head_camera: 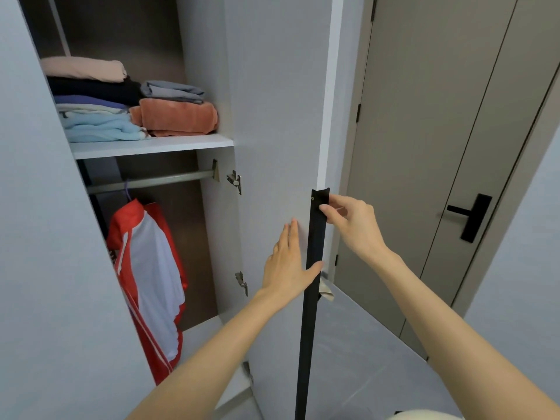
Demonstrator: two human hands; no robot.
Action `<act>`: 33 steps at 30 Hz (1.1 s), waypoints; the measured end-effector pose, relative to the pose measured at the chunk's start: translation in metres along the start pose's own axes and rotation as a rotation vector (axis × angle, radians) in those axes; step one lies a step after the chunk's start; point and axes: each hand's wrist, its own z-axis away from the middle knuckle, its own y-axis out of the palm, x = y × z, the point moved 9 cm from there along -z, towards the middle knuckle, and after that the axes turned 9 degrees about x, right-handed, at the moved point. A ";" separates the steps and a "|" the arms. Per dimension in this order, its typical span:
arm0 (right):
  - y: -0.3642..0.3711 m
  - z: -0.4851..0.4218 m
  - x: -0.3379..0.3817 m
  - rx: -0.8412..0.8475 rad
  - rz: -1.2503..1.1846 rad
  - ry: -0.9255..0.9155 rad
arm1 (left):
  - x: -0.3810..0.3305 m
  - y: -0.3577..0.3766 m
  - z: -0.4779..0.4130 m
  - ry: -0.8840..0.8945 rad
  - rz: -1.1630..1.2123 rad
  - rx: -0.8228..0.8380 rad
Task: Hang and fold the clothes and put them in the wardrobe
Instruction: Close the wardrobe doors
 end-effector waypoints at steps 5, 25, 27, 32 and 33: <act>0.021 0.005 0.031 0.027 -0.022 -0.052 | 0.017 -0.019 0.022 -0.014 0.021 -0.058; 0.269 -0.081 0.195 0.301 -0.092 -0.204 | 0.258 -0.186 0.114 -0.448 -0.082 -0.384; 0.294 -0.100 0.199 0.312 -0.109 -0.230 | 0.277 -0.206 0.117 -0.475 -0.159 -0.496; 0.345 -0.144 0.207 0.307 -0.091 -0.290 | 0.326 -0.230 0.104 -0.564 -0.244 -0.528; 0.352 -0.153 0.208 0.298 -0.069 -0.296 | 0.334 -0.234 0.099 -0.570 -0.255 -0.515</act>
